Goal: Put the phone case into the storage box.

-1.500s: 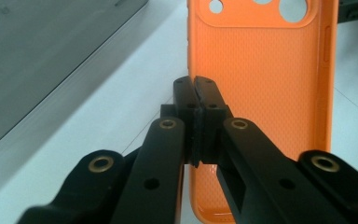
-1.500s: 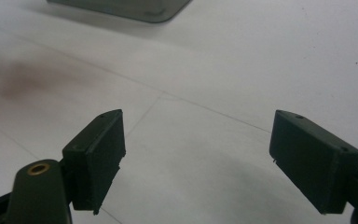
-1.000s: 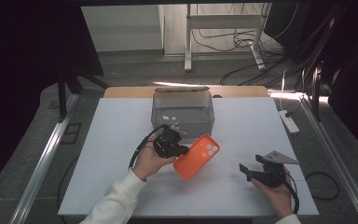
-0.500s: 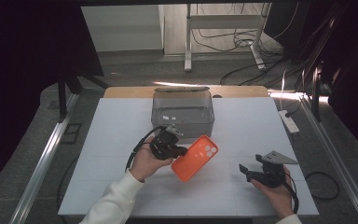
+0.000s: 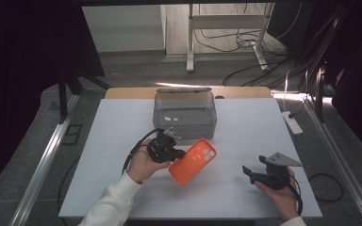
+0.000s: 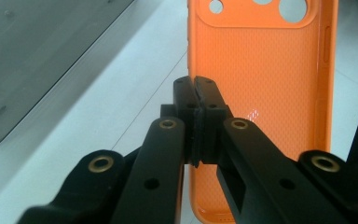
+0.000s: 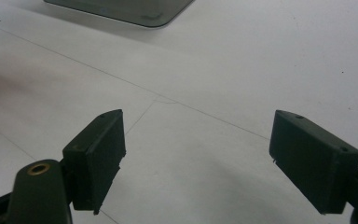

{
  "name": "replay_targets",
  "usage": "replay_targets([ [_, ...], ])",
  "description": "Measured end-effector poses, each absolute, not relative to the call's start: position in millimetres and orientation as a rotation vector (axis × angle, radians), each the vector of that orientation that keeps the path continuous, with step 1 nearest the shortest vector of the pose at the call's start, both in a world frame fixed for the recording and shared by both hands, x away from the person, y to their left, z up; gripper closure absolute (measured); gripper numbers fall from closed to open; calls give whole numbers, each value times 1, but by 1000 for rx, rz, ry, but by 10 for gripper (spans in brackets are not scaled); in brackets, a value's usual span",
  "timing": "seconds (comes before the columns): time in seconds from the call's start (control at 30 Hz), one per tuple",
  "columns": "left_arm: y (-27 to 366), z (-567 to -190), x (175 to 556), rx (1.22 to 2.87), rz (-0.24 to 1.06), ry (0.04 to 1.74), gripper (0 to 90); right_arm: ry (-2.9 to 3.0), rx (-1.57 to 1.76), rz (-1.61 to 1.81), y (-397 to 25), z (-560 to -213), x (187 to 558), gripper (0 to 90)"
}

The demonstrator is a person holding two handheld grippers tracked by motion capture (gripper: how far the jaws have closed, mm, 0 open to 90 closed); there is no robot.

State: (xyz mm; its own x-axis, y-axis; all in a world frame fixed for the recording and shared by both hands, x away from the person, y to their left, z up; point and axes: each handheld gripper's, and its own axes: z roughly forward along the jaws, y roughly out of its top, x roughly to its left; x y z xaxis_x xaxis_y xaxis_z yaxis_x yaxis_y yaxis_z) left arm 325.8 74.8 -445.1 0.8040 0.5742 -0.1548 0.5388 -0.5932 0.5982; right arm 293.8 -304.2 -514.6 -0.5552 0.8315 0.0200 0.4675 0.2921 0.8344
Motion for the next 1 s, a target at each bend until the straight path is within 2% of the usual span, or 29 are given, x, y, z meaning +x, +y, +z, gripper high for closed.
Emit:
replay_targets([
  [1.0, 75, -448, 325, 2392, 141, 783, 888, 2143, 1159, 1234, -303, -509, 292, 193],
])
